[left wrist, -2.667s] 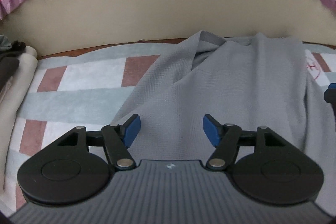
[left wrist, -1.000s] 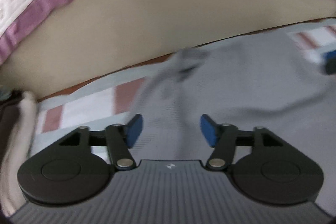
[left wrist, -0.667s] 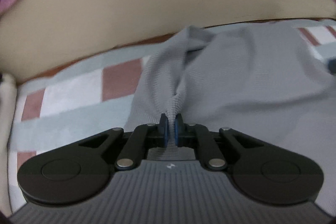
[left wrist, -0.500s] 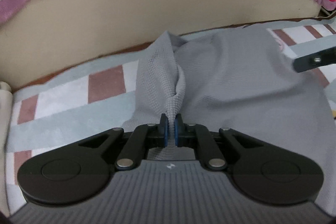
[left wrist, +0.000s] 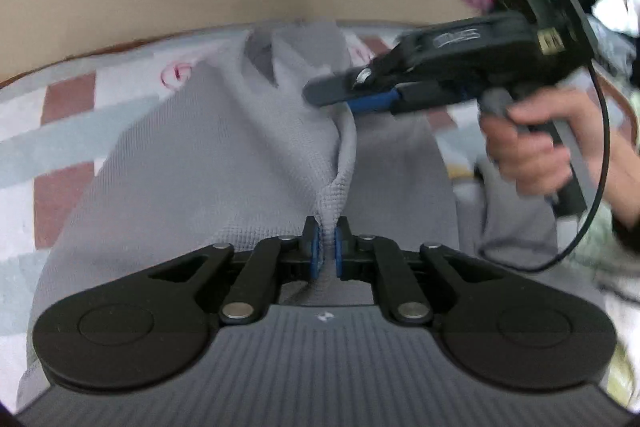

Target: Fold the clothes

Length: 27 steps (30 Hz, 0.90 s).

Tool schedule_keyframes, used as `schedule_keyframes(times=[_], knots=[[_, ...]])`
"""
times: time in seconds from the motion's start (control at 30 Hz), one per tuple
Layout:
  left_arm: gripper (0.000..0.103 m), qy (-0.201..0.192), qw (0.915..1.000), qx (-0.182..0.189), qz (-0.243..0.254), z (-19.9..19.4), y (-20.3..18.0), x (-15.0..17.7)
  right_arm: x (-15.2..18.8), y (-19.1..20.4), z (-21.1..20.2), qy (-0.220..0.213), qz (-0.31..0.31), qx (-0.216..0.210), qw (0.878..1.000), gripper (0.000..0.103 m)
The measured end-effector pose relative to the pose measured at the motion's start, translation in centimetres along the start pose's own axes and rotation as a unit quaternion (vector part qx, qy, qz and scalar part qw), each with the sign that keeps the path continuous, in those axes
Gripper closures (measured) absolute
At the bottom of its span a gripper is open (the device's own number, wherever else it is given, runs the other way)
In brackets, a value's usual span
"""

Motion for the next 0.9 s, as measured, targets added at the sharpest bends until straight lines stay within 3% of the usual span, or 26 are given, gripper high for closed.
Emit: schedule_keyframes(times=[0.03,0.1,0.2,0.33,0.4,0.47,0.57,0.73,0.77,0.83,0.87,0.9], knots=[[0.094,0.008,0.9999,-0.006,0.013,-0.1,-0.2,0.2,0.5,-0.2,0.4,0.012,-0.013,0.017,1.0,0.098],[0.088,0.016,0.999,-0.012,0.041,-0.6,-0.6,0.4,1.2,-0.3,0.7,0.018,-0.049,0.053,0.997,0.098],[0.06,0.001,0.9982,-0.015,0.057,-2.2,-0.7,-0.2,1.7,0.0,0.4,0.02,-0.086,0.087,0.992,0.098],[0.058,-0.03,0.9985,-0.029,0.037,-3.2,0.8,-1.7,2.6,-0.8,-1.5,0.03,-0.119,0.166,0.978,0.095],[0.058,-0.026,0.9989,-0.026,0.027,-2.2,1.2,-1.9,3.1,-1.8,-2.1,0.036,-0.158,0.234,0.959,0.095],[0.058,-0.015,0.9989,-0.033,0.029,-0.9,1.3,-1.8,3.0,-2.2,-2.2,0.032,-0.191,0.269,0.944,0.095],[0.058,0.008,0.9989,-0.043,0.017,1.8,1.9,-1.8,2.7,-1.7,-2.6,0.023,-0.211,0.275,0.938,0.098],[0.058,0.057,0.9979,0.019,-0.025,5.4,1.3,-1.8,2.0,0.0,-3.6,-0.005,-0.251,0.256,0.933,0.098],[0.059,0.068,0.9973,0.011,-0.026,5.9,1.3,-1.6,1.9,0.5,-3.8,-0.013,-0.261,0.246,0.933,0.097],[0.068,0.089,0.9956,-0.004,-0.028,6.8,1.3,-1.2,1.5,1.2,-3.9,-0.02,-0.259,0.209,0.943,0.095],[0.08,0.092,0.9949,0.001,-0.042,6.8,1.5,-1.0,1.4,1.3,-3.6,-0.022,-0.264,0.202,0.943,0.095],[0.102,0.094,0.994,0.006,-0.055,6.8,1.7,-0.9,1.4,1.3,-3.1,-0.023,-0.271,0.195,0.942,0.095]])
Point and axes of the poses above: each gripper's, at about its wrist camera, not at the fingertips, and z roughly the way its jaws point, y to its left, x to its underside, the point moved 10 cm from there along z, roughly the way its jaws point, and after that the axes turned 15 degrees about z, right-handed, at the moved point
